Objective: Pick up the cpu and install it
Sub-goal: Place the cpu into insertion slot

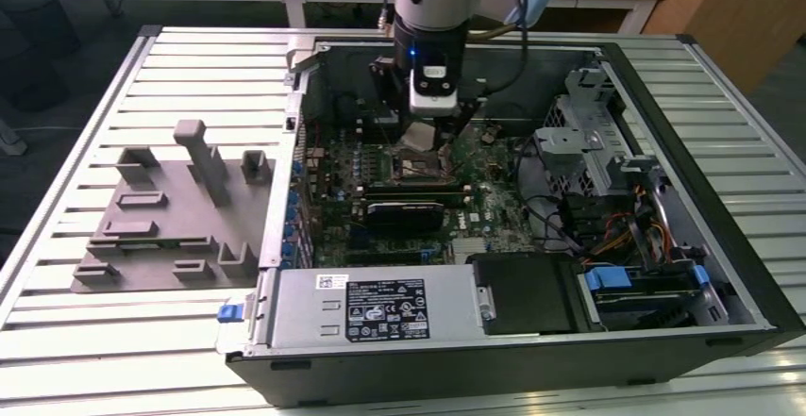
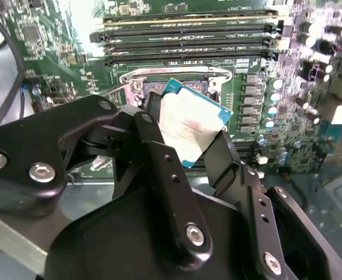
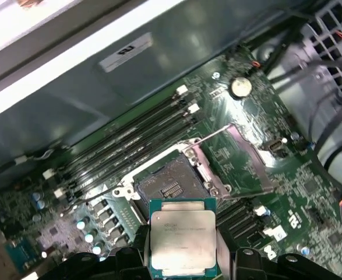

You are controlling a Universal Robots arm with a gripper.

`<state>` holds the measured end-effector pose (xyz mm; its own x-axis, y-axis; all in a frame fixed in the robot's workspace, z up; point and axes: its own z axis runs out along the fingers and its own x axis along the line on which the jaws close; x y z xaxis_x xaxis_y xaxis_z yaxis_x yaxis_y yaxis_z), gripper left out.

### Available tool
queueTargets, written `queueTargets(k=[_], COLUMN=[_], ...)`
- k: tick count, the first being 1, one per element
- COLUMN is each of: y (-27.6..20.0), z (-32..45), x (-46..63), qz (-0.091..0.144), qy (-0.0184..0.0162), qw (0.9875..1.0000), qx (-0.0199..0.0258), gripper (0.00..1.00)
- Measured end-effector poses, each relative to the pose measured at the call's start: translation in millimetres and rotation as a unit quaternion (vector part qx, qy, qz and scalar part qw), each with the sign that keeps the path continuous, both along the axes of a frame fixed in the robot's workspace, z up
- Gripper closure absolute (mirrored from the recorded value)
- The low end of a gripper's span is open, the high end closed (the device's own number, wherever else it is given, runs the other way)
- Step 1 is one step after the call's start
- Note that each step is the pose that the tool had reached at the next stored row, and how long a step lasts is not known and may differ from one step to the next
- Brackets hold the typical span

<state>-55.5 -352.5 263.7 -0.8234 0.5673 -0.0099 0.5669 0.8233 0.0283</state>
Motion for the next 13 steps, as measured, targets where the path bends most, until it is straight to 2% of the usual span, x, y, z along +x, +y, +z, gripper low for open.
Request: queueTargets(k=[4,7,10,13], y=[0.0,0.0,0.0,0.0], z=[-0.2,-0.4,-0.6,-0.8], x=[0.0,0.0,0.0,0.0], qz=[-0.034,-0.06,-0.086,-0.113], qy=[0.0,0.0,0.0,0.0], qw=[0.9994,0.9982,0.9963,0.9936], qx=[-0.0001,0.0,0.0,0.0], gripper=[0.46,0.46,0.46,0.46])
